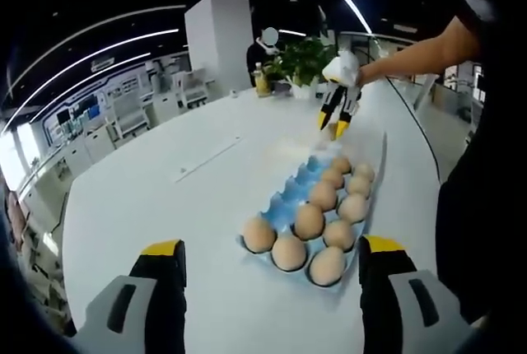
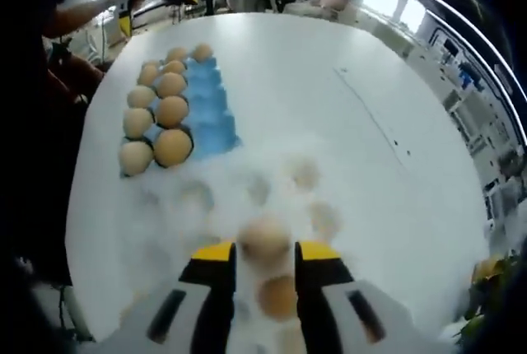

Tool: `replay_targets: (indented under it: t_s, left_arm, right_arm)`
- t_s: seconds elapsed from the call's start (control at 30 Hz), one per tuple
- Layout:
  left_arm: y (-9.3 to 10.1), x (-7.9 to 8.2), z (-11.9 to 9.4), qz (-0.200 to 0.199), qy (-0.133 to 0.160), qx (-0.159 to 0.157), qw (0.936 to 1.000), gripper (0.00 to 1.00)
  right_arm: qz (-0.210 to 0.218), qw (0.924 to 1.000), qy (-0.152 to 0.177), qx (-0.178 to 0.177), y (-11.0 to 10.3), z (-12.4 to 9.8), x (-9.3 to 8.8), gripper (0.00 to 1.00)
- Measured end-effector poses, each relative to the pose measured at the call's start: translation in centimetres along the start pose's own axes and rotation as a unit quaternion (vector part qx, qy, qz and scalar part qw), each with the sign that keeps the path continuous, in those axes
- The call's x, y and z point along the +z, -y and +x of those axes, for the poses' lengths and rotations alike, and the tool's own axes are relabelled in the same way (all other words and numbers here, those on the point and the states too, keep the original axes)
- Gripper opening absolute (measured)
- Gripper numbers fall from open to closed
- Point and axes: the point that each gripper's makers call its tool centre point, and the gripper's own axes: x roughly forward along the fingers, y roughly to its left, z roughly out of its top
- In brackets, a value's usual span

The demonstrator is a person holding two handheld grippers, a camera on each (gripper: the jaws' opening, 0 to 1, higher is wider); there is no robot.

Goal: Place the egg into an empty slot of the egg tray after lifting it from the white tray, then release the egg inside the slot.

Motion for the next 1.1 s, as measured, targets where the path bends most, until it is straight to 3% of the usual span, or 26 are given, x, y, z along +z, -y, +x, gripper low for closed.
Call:
replay_targets:
  t_s: [0.1,0.33,0.5,0.6,0.8,0.93,1.1]
  left_arm:
    - [-0.1,-0.2,-0.2,-0.001,-0.003,0.001,1.0000,0.88]
    - [-0.3,-0.4,-0.2,-0.002,-0.008,0.002,1.0000,0.88]
    - [-0.4,-0.3,-0.1,-0.004,-0.006,0.003,1.0000,0.88]
    - [-0.5,-0.3,0.0,-0.007,-0.003,0.004,1.0000,0.88]
    - [-0.5,-0.5,-0.1,-0.009,-0.004,0.003,0.9999,0.88]
    - [-0.6,-0.8,-0.1,-0.007,-0.007,0.004,0.9999,0.88]
    - [-0.4,-1.2,0.1,-0.009,-0.008,0.002,0.9999,0.88]
  right_arm:
    - [-0.036,0.9993,-0.011,0.008,0.3,0.2,0.3,0.30]
    - [-0.030,0.9961,-0.054,0.063,0.5,1.0,0.1,0.29]
    - [-0.008,0.9958,-0.054,0.074,0.9,1.1,0.1,0.25]
    - [-0.013,0.9975,-0.041,0.055,0.5,0.6,0.1,0.24]
    - [0.030,0.9989,0.009,0.036,0.3,-1.1,1.4,0.24]
    - [0.033,0.9988,0.023,0.026,0.3,-2.4,2.5,0.24]
    - [0.026,0.9988,0.033,0.024,0.0,-2.5,3.4,0.24]
